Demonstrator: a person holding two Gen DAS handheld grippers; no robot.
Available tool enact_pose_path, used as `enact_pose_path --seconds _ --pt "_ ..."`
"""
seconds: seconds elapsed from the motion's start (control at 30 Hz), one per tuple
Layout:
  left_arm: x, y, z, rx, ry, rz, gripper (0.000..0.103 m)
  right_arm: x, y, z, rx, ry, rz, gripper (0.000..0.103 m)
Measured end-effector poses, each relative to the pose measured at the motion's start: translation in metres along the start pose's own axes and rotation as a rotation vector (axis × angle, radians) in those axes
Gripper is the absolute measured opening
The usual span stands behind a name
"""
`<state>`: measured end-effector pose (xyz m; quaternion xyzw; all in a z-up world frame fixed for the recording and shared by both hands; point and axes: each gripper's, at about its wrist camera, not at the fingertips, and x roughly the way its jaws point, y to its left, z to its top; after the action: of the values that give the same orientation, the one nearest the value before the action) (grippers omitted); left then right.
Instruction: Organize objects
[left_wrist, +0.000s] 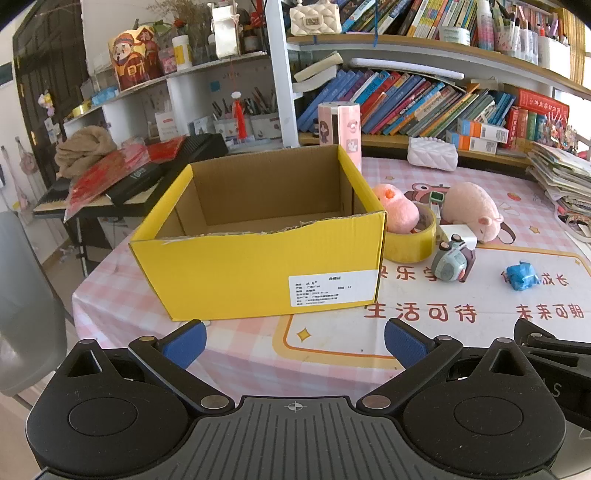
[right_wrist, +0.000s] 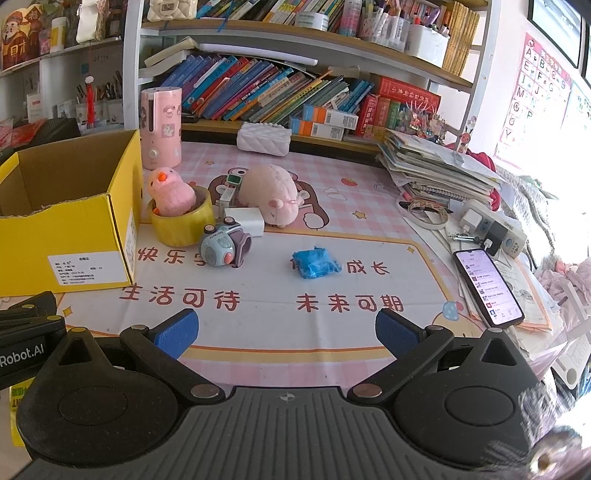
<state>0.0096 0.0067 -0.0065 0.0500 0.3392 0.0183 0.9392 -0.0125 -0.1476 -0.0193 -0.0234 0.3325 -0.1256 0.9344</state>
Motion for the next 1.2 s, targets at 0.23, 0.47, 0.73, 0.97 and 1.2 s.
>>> enact_pose_path --seconds 0.23,0.47,0.73,0.97,1.2 --pt "0.007 -0.001 0.002 0.002 0.013 -0.003 0.103 0.003 -0.002 -0.001 -0.006 0.011 -0.005 0.103" --pt "0.008 0.0 0.003 0.0 0.013 -0.005 0.103 0.005 0.001 0.001 -0.007 0.01 -0.007 0.103" --pt "0.008 0.002 0.003 -0.001 0.019 -0.01 0.103 0.006 0.002 0.001 -0.008 0.016 -0.004 0.103" --pt "0.011 0.003 0.0 -0.001 0.03 -0.014 0.103 0.007 0.004 -0.001 -0.011 0.03 0.004 0.103" --pt "0.011 0.002 -0.001 -0.007 0.036 -0.014 0.103 0.01 0.002 0.002 -0.018 0.039 0.018 0.103"
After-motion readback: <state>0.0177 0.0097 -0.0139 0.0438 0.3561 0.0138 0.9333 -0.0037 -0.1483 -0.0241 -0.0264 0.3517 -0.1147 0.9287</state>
